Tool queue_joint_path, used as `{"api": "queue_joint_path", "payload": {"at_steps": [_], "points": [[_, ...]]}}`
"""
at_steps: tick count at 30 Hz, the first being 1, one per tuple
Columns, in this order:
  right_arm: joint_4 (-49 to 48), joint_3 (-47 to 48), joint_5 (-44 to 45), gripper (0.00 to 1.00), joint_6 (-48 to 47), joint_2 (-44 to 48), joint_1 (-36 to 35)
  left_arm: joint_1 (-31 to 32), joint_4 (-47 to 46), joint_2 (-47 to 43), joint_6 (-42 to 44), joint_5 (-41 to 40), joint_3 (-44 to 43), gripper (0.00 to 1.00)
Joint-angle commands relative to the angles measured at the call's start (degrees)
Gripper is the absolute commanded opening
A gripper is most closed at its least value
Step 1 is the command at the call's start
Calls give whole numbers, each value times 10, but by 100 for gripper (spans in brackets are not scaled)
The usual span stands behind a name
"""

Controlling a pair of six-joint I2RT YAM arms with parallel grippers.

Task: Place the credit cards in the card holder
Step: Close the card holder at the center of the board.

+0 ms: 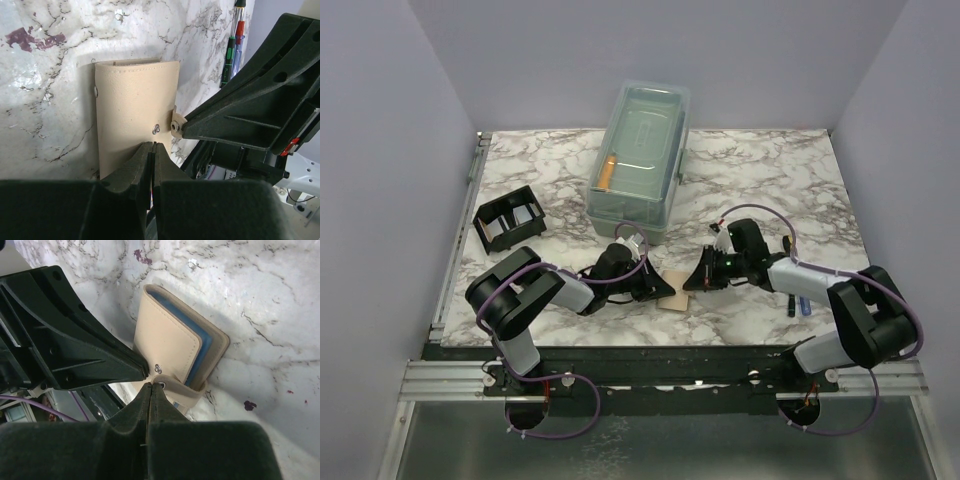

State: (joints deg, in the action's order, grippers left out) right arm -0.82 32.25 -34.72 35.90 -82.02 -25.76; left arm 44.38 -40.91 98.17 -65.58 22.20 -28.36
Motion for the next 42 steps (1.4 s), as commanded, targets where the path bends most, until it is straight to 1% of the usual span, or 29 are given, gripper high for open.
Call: {"api": "queue_joint_path", "payload": {"at_steps": [1,34,42], "points": [[-31,18,-24,0,-5,-19,1,10,36,11,12,-20,4,7],[-56,23,-73,0,-7,-81,-8,14,39,20,13,-20,-3,2],[-49,34,-40,0,8,-130,-8,15,40,21,12,-19,-4,1]]}}
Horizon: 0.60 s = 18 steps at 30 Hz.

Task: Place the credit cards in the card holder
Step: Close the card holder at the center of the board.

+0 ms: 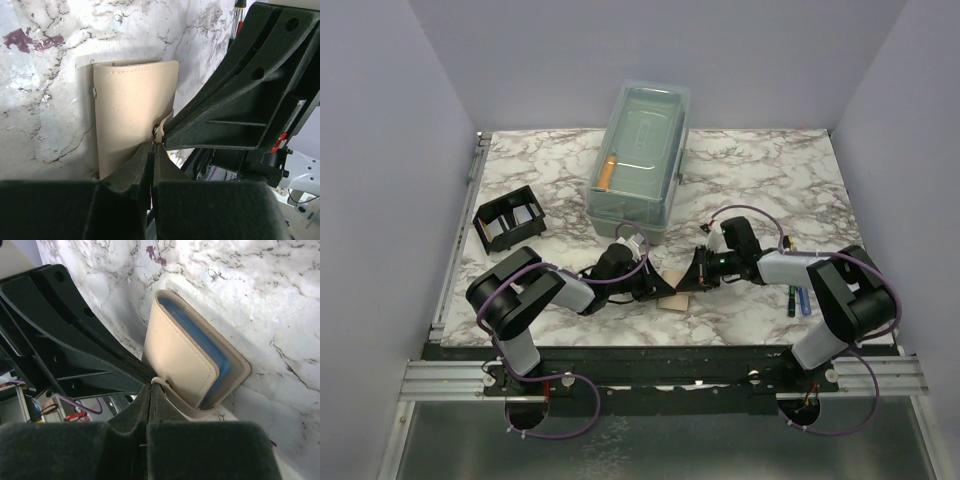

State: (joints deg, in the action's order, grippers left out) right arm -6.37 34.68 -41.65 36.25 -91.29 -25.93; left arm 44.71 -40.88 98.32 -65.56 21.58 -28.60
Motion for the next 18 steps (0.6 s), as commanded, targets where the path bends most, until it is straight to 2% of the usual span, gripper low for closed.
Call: {"api": "queue_joint_path", "payload": {"at_steps": [1,8,18], "points": [[9,11,36,0,7,-43,-6,12,40,18,12,-13,-1,1],[56,25,80,0,8,-91,-6,13,40,8,12,-18,6,0],[17,-63,114,0,61,-105,-6,12,42,-3,16,-19,4,0]]}}
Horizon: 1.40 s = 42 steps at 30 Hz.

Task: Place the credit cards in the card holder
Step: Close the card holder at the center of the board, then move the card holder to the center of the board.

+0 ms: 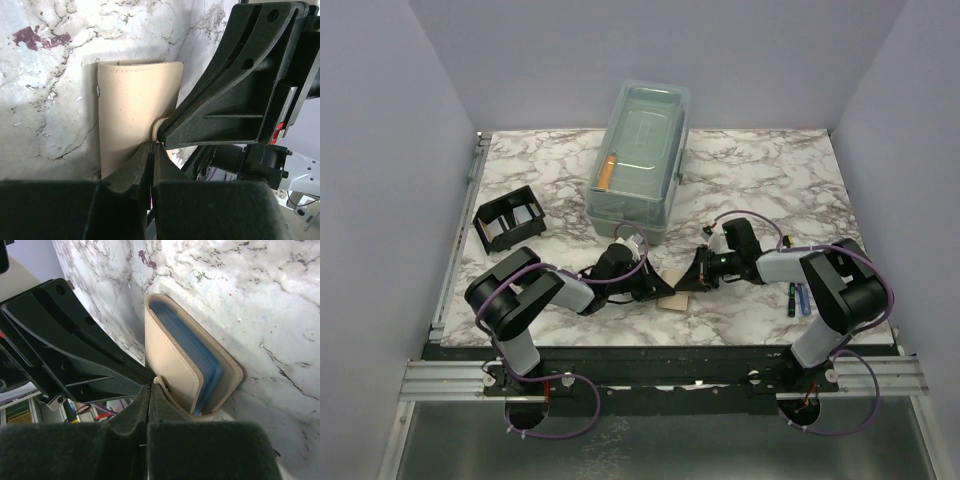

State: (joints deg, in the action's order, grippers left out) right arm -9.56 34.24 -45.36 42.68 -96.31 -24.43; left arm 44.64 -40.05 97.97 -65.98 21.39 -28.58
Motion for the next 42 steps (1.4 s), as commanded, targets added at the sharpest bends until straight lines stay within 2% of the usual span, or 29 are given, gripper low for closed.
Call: {"api": "queue_joint_path", "payload": {"at_steps": [1,7,11,13,15,19,22,24,25,30,34,39,42], "points": [[51,-59,161,0,2,-59,-21,13,35,-1,21,-17,3,0],[28,-77,220,0,53,-72,-21,13,51,-22,28,-5,-10,2],[-23,-91,169,1,40,-32,-21,13,95,-68,46,7,-28,11],[33,-57,171,10,3,12,-23,12,126,-109,61,7,-33,23],[102,-20,196,25,-32,65,-29,8,169,-156,80,2,-39,33],[249,68,255,48,-63,129,-59,1,287,-258,125,-32,-54,51],[324,109,342,68,-22,165,-105,-1,405,-344,163,-83,-70,60],[377,134,400,91,22,174,-138,-3,468,-396,182,-122,-73,65],[403,145,438,99,48,172,-149,-5,496,-423,188,-142,-73,68],[471,194,544,100,180,117,-224,-8,581,-534,200,-208,-77,75],[562,268,630,100,262,21,-272,-9,605,-579,206,-209,-79,77],[523,301,623,100,232,-67,-292,-9,605,-587,204,-198,-75,77],[568,321,673,100,258,-94,-296,-9,605,-596,204,-193,-75,77]]}}
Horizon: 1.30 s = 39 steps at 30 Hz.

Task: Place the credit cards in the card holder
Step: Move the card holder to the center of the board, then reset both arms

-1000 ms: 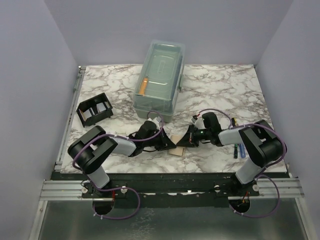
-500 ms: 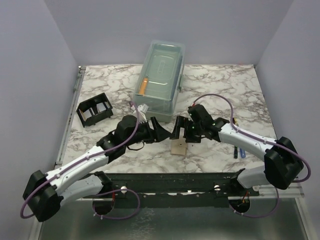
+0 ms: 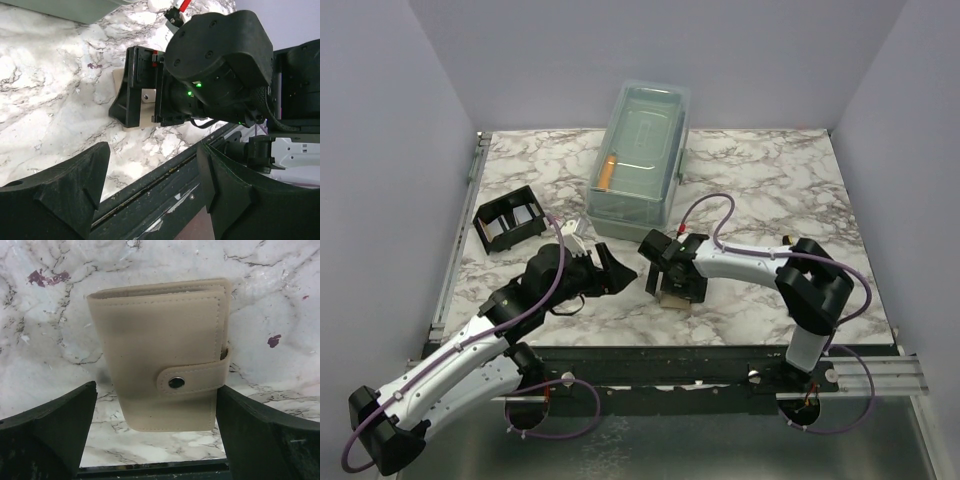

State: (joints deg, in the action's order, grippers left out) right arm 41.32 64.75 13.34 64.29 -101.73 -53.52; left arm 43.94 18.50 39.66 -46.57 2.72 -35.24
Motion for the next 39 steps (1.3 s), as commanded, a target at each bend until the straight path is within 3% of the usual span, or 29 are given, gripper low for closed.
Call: {"api": "queue_joint_path", "payload": {"at_steps": [1,6,9,12,19,25,26,29,31,34,39], "points": [[71,15,107,99,52,-41,-5,-2,20,-19,10,-7,-7,77],[86,-1,175,83,50,-30,4,-2,21,-36,10,-8,-3,77],[77,-19,203,72,26,-7,50,-2,25,-34,12,-3,-10,77],[7,-44,222,55,-65,31,145,-2,32,-31,16,0,-23,77],[-219,-6,161,53,-320,43,400,-2,56,-25,25,7,-66,77],[-220,103,115,60,-385,-49,488,-2,85,-34,32,-1,-103,77],[-213,116,119,65,-388,-60,491,-2,91,-34,34,-4,-109,77],[-164,166,120,97,-404,-87,494,-1,106,-34,44,-10,-133,77],[-108,209,122,100,-406,-92,494,-2,115,-29,56,-11,-157,77],[-51,239,83,100,-409,-46,492,-1,134,-13,80,-17,-206,78],[-37,203,-56,100,-446,146,482,-1,144,-3,120,-61,-295,81]]}}
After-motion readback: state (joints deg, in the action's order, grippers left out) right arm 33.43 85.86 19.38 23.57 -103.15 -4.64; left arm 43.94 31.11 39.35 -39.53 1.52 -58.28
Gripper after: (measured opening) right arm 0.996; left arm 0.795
